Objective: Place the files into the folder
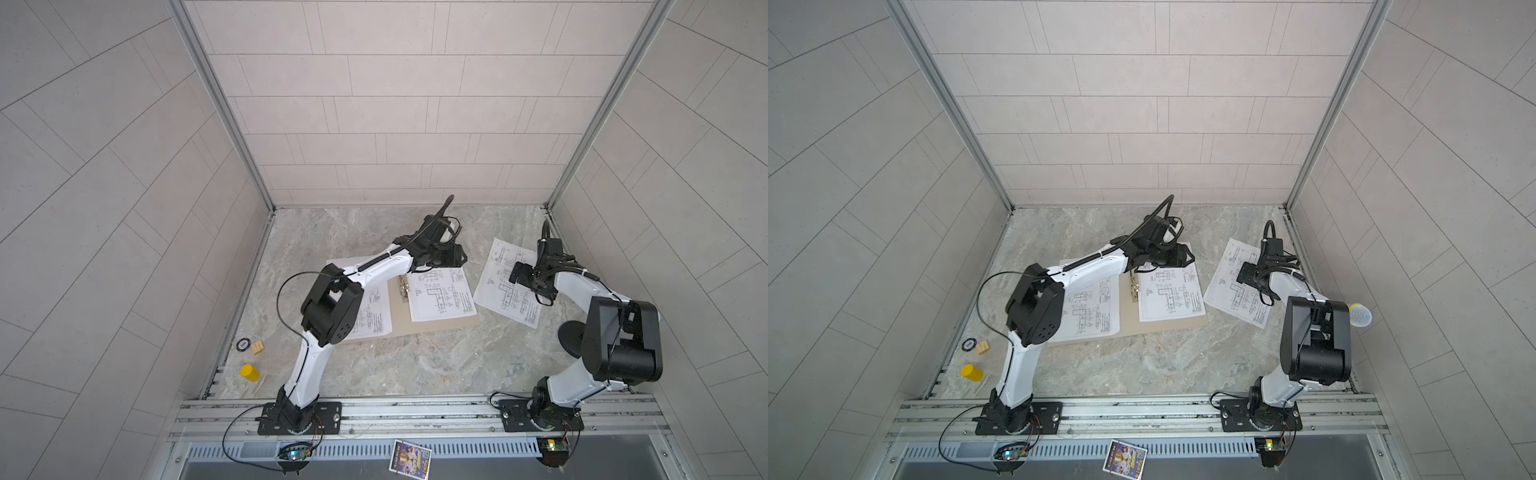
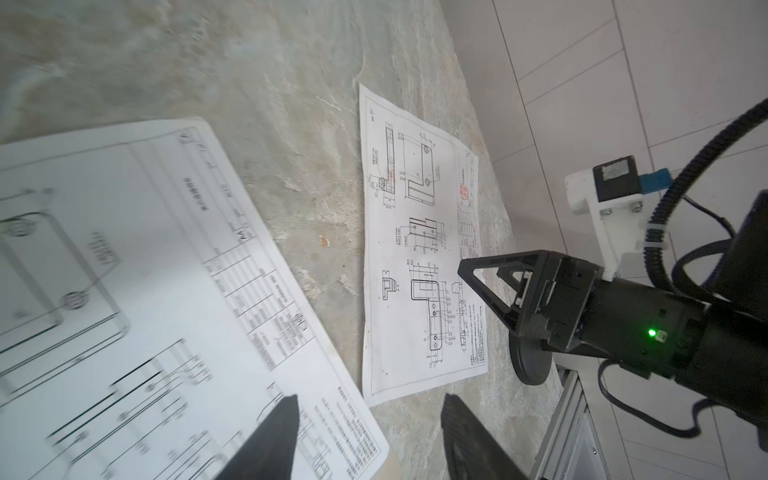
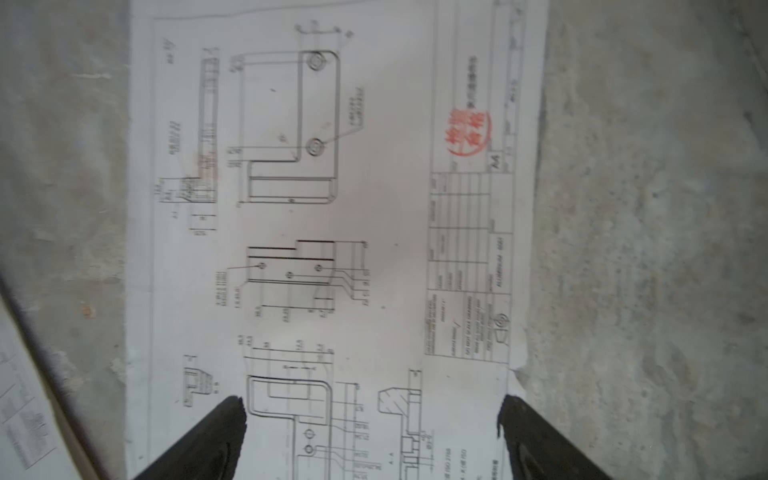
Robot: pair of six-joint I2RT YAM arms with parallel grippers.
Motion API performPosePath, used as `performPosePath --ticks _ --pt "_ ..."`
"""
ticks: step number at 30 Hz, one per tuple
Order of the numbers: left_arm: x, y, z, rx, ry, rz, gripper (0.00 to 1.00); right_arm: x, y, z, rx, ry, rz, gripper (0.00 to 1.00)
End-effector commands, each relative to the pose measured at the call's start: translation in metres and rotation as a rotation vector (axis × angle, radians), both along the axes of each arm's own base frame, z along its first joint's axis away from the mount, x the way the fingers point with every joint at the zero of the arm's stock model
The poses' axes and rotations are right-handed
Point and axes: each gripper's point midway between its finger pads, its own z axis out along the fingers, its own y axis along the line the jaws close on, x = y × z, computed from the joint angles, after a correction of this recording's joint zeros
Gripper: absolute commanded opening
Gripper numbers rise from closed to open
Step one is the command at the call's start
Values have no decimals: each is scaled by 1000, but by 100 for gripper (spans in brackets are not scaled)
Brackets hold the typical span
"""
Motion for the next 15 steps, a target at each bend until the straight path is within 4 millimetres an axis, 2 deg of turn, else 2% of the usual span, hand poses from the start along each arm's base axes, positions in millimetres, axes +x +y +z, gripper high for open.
performPosePath --ticks 1,5,7,15 --pt "-3 -23 -26 54 16 -27 61 -17 -24 -7 -61 33 -123 97" --pt "-3 -55 -40 53 -9 -45 61 -30 -28 -30 13 70 -161 97" --pt "-2 -65 -44 63 -38 -44 61 -32 -29 -32 45 57 -165 97" --pt "5 -85 -64 59 -7 -22 60 -35 -29 -43 143 58 -167 94"
